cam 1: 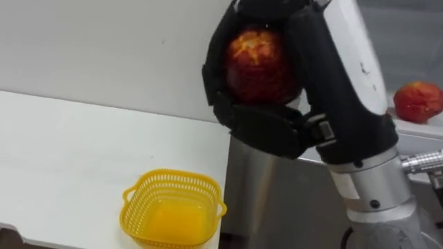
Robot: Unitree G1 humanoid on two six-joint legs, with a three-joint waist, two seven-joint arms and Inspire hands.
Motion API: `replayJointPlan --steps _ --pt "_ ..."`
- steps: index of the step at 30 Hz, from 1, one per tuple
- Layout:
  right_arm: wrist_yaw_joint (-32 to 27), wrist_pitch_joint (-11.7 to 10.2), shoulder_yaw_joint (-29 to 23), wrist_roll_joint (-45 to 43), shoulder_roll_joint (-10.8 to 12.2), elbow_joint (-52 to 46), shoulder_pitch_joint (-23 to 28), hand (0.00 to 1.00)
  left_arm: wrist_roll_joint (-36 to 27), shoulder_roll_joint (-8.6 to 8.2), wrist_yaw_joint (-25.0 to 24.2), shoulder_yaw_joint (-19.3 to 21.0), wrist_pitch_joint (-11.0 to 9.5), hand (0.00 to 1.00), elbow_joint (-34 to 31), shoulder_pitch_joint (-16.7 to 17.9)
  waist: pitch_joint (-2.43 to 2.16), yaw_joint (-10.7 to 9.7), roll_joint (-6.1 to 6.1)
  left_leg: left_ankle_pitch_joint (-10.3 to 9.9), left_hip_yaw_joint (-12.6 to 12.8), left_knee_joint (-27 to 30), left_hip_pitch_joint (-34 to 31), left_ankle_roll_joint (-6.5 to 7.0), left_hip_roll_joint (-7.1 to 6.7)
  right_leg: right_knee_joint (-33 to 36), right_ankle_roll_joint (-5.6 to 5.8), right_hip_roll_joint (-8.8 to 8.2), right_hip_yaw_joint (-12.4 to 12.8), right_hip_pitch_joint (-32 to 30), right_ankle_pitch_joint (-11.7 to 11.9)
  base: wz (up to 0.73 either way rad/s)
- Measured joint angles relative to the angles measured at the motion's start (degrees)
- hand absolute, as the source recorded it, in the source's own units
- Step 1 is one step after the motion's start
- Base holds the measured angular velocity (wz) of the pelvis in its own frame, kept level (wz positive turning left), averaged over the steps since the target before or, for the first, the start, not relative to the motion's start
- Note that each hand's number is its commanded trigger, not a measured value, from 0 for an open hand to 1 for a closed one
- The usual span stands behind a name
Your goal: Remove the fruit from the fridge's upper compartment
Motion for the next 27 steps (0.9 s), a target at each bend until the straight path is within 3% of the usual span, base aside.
replayJointPlan --steps 8,16,27 --pt "1.4 0.1 3.4 -2.0 0.0 6.9 -1.4 1.0 0.0 1.35 -0.5 0.0 0.0 0.0 1.2 -0.5 0.55 2.4 -2.1 0.0 -0.5 0.2 0.2 0.01 -0.07 0.0 0.01 -0.17 -0.2 0.5 0.0 0.02" --pt "4.1 0.1 4.2 -8.2 0.3 13.0 -1.5 1.0 2.0 1.45 -0.9 0.3 0.5 0.0 3.3 -0.7 0.68 3.7 -2.15 0.0 -0.9 0.2 -0.3 0.06 -0.07 0.0 0.06 -0.21 -0.6 0.3 0.0 0.02" --pt "5.1 3.1 8.6 -11.2 0.9 25.4 -3.0 1.0 7.4 1.81 -1.1 -1.0 2.8 0.0 2.7 -0.7 0.78 5.9 -2.29 -0.1 -1.9 0.3 -0.7 0.15 -0.24 0.0 0.36 -0.67 -2.4 0.5 -0.2 0.05"
